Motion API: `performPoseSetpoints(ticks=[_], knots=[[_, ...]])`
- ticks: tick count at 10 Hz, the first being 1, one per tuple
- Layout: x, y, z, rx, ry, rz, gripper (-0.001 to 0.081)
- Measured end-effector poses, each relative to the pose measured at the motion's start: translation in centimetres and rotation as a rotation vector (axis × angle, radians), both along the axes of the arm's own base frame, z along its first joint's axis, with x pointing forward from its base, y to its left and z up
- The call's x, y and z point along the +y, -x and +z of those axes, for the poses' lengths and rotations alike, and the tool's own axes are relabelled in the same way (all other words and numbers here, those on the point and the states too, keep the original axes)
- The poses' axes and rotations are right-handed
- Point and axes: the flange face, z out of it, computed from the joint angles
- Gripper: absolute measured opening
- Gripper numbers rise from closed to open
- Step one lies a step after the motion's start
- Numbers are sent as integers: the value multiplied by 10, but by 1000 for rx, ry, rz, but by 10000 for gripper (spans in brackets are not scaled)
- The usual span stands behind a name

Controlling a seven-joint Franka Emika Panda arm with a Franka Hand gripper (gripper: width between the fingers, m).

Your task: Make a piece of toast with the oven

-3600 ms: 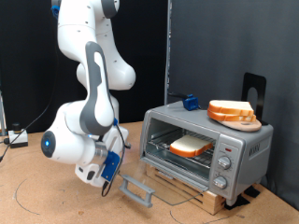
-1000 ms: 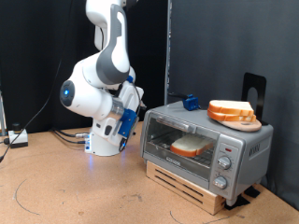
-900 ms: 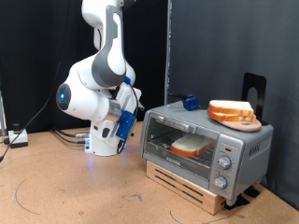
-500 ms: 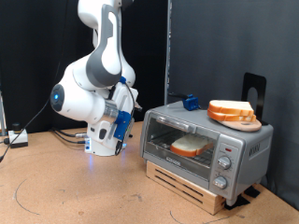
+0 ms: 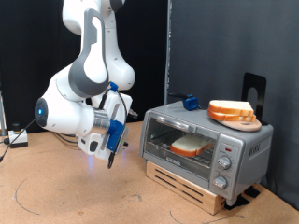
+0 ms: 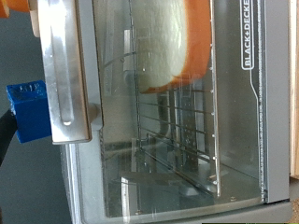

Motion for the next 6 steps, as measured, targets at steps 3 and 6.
performPoseSetpoints(ticks=[3,6], knots=[[20,-2,9,16,-70,169,807],[41,-41,11,41,-108,207,807]])
